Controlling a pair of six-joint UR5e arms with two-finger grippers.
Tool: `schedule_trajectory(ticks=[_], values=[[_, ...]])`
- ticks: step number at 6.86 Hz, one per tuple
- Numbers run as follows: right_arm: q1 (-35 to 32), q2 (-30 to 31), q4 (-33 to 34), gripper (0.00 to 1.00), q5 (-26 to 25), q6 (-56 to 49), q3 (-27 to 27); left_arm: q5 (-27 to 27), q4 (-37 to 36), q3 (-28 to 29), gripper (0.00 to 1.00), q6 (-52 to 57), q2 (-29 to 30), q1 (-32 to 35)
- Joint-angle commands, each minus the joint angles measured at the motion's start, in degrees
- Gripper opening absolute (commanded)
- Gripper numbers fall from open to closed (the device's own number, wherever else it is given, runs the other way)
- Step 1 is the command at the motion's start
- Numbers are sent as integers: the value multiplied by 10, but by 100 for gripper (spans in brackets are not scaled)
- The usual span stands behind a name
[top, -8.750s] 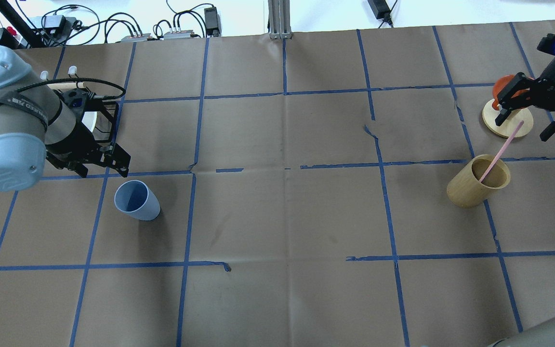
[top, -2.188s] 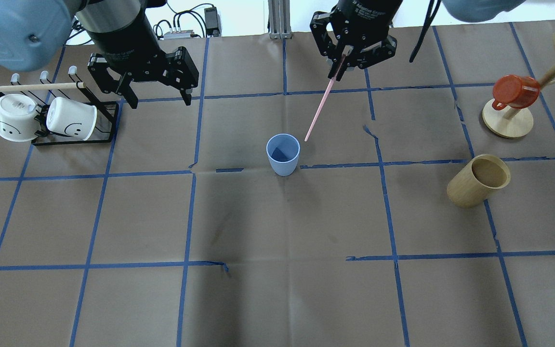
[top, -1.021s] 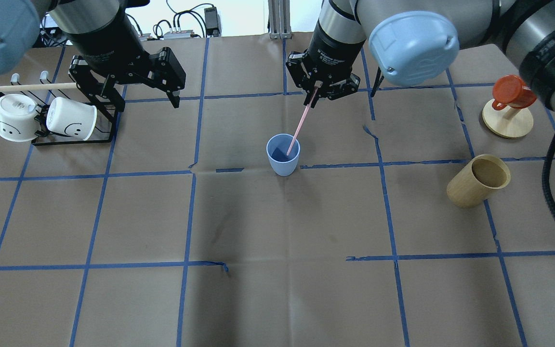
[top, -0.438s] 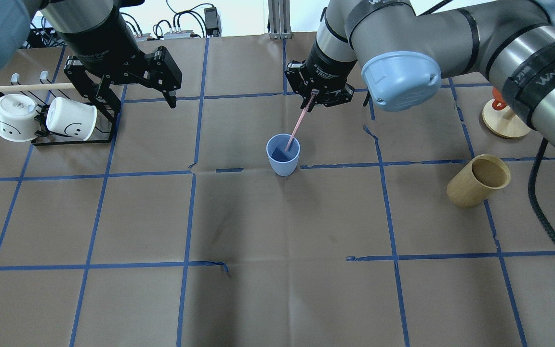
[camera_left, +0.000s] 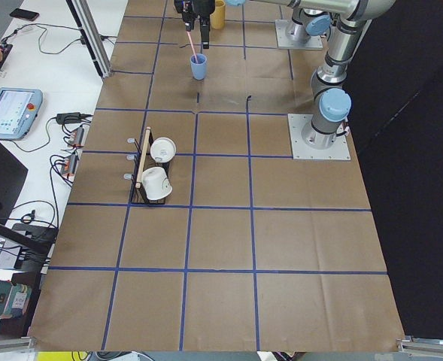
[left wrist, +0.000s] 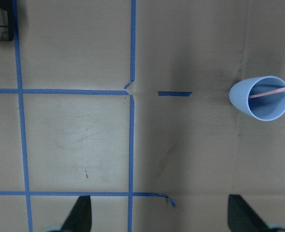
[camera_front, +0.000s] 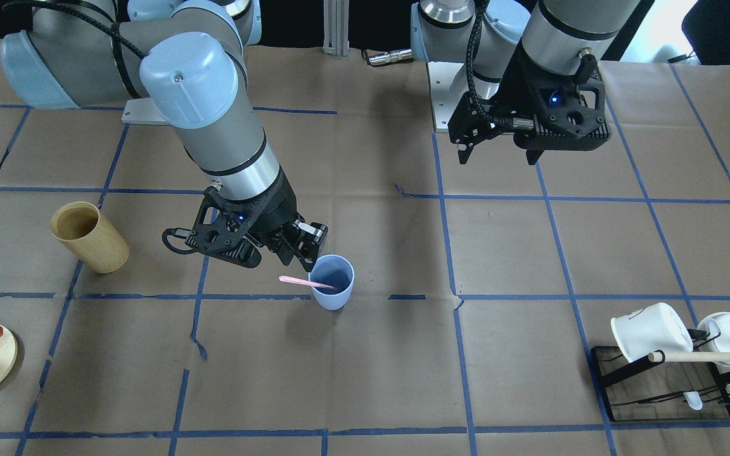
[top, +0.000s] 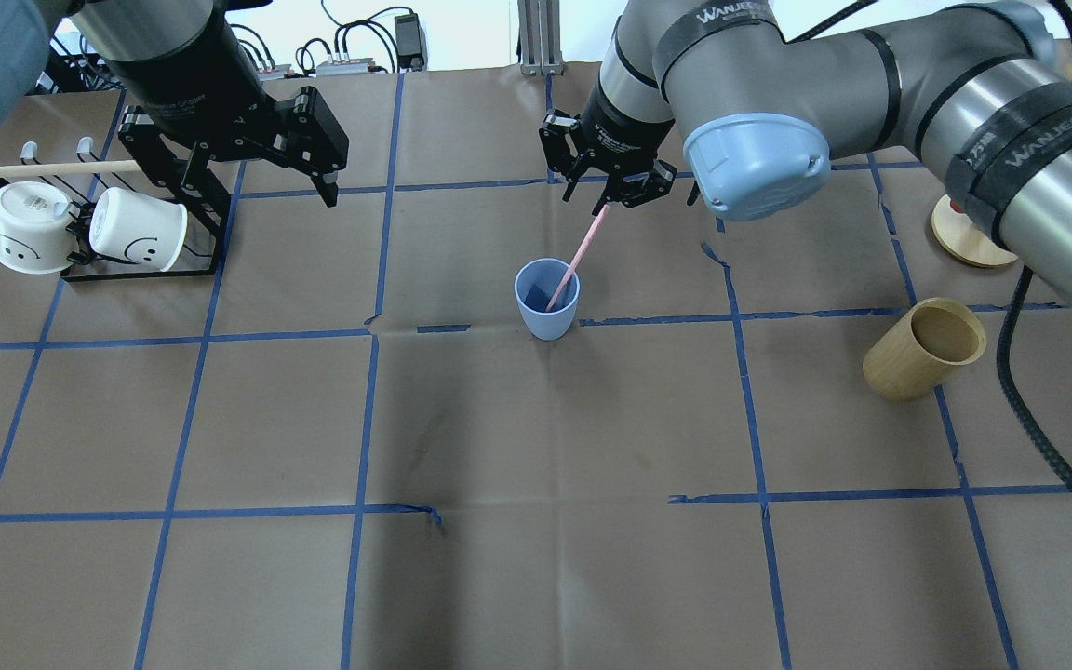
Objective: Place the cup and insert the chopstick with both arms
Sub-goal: 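Lower the pink chopstick into the blue cup with the right gripper, then open the right gripper to release the chopstick in the cup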
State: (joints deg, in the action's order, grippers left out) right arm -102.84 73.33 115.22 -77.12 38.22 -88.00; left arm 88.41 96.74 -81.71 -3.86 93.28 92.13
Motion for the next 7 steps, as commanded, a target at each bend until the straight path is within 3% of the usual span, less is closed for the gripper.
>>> schedule_trajectory(ticks=[1,3,5,7], values=[[3,4,-3,100,2,-10,7,-1,-1,-1,100,0,-2,1],[24,39,-37,100,-52,-130,-1,-1,0,-1,100,0,-2,0],[96,128,-138,100,-77,-302,-21,-5,-2,0,100,0,1,-1],[123,189,-191,100,-136,-350,-36,-3,-3,-1,100,0,2,0]])
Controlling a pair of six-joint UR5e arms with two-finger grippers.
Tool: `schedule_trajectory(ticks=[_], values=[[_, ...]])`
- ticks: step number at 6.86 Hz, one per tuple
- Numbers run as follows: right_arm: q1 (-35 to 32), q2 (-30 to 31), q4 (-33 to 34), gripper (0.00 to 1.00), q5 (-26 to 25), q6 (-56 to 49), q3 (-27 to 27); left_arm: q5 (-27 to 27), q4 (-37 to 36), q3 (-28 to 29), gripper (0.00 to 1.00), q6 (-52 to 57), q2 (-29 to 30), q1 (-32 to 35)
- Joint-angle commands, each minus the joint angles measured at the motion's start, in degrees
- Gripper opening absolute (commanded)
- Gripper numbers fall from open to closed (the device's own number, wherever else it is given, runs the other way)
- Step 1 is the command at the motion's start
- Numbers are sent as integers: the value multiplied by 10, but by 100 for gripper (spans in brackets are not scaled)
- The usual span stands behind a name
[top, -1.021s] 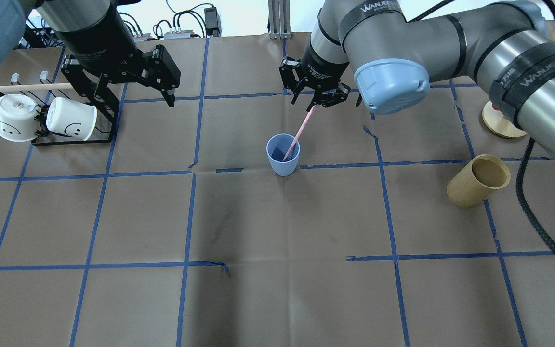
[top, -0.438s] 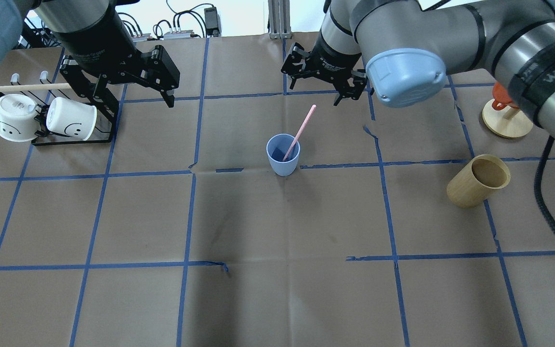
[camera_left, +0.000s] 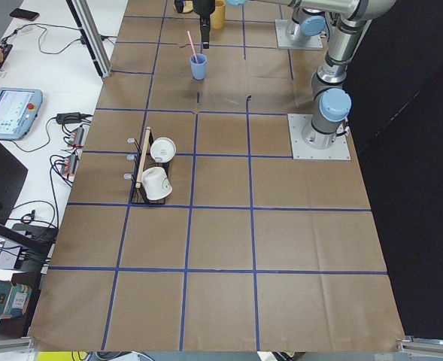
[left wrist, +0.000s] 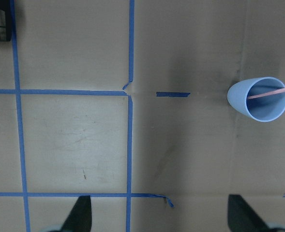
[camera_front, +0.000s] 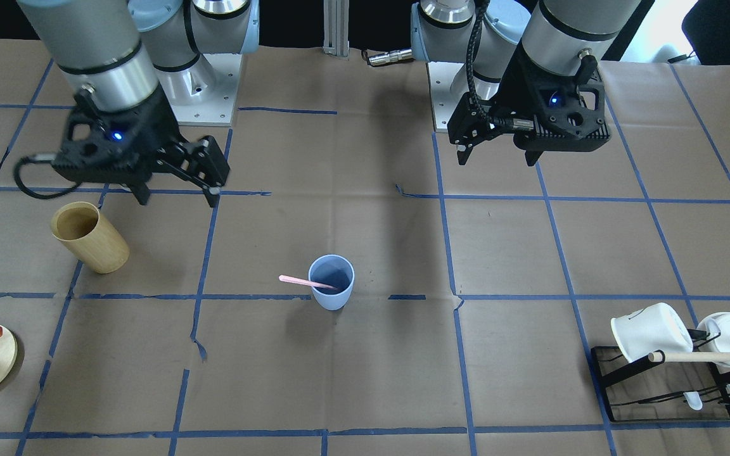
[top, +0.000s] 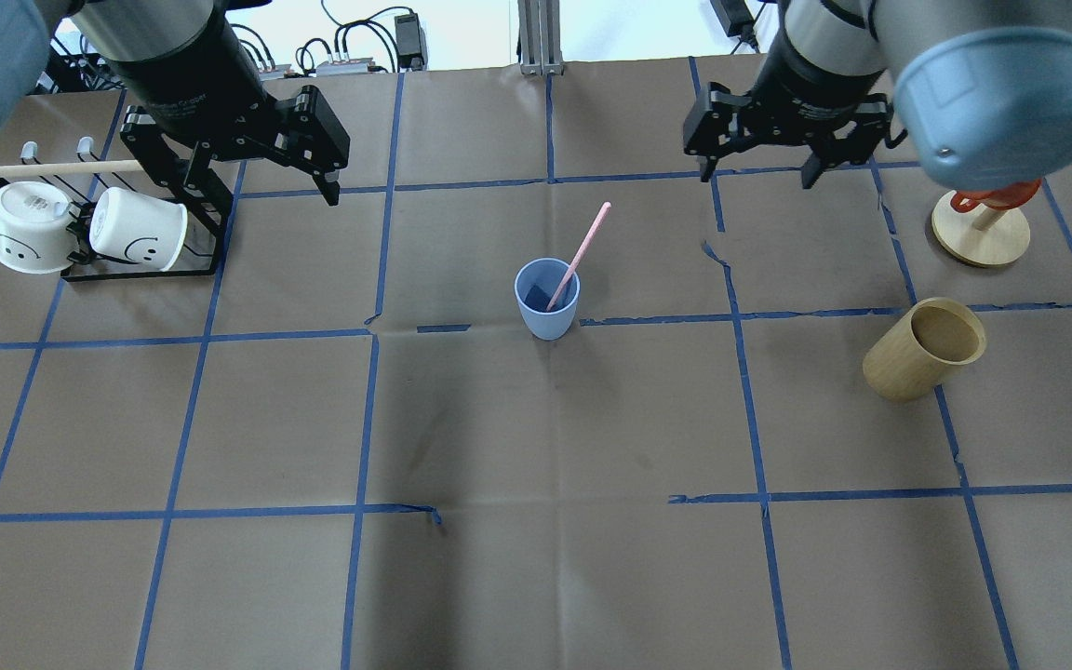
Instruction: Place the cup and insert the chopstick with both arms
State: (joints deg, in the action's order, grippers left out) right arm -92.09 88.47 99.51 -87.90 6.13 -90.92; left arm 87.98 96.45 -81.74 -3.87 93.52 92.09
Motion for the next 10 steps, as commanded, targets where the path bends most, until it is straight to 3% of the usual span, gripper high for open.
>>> schedule_trajectory(ticks=[1,5,10], values=[[16,43,-88,100,-32,-30,-1,8,-1,-1,100,1,1,0],[12,43,-122,100,-25,-24,2,5,1,15,100,10,15,-2],[-13,40,-117,100,-6,-11,-5,13,-1,12,100,15,15,-1]])
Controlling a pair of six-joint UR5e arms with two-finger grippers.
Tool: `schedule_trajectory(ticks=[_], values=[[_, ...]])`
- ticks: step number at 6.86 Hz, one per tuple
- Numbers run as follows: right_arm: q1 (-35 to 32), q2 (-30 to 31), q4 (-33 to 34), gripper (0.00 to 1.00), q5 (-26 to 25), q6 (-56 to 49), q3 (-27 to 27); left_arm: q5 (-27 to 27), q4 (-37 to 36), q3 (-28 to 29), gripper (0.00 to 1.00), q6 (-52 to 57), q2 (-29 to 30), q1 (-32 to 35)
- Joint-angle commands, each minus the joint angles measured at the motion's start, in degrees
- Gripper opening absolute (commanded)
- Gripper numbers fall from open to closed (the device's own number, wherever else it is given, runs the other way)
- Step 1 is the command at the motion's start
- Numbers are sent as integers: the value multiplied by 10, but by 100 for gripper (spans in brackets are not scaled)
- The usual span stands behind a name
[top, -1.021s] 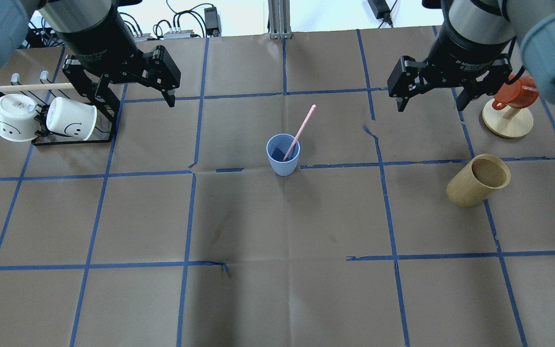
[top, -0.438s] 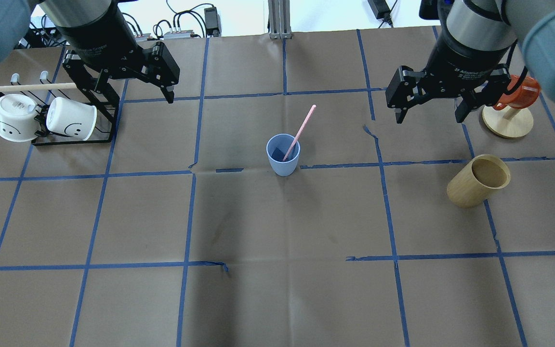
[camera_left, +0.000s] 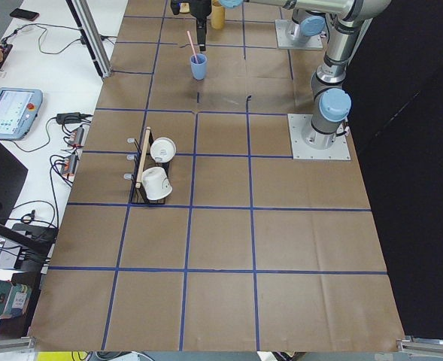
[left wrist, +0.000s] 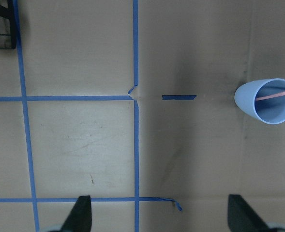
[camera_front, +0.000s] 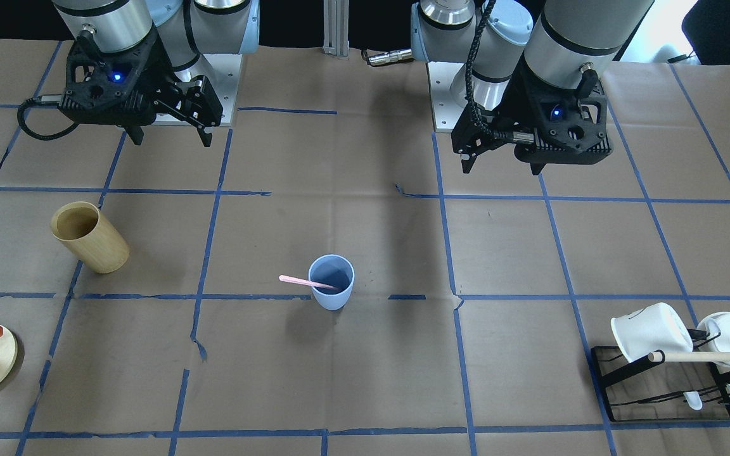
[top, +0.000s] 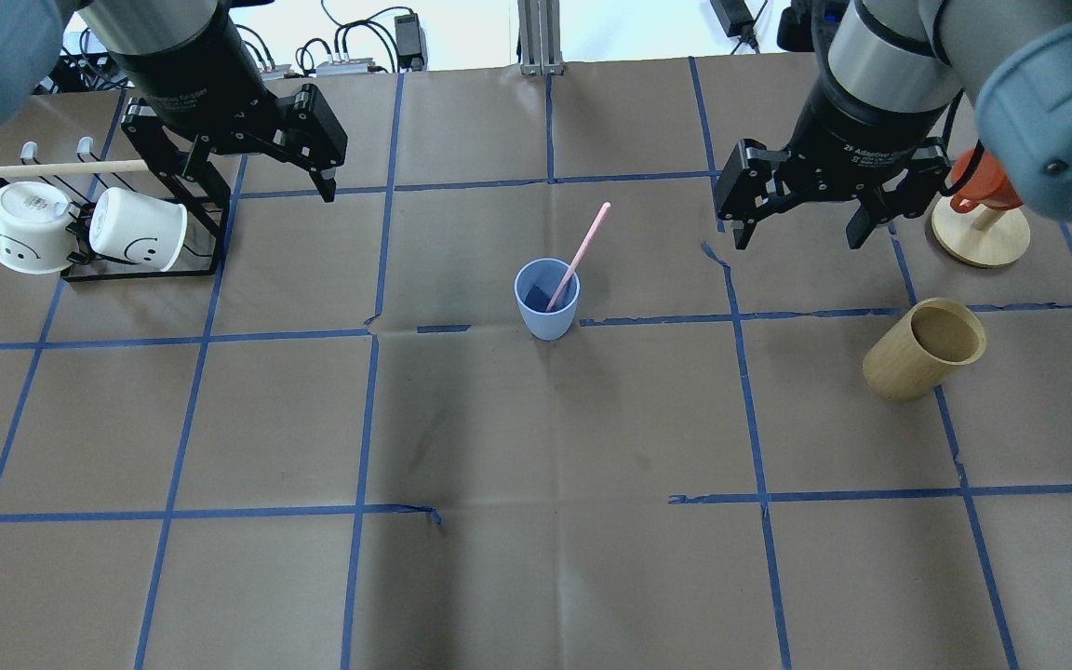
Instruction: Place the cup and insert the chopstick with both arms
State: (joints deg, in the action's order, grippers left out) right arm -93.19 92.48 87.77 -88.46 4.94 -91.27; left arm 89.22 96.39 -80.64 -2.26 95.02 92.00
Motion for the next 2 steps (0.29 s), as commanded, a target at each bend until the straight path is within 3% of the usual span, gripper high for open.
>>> schedule_trajectory(ticks=[1,2], values=[[-1,0,0,100,-1,1,1,1,-1,3,100,-3,0,2],[-1,0,-1,100,-10,-5,4,2,-1,3,100,-3,-1,1]])
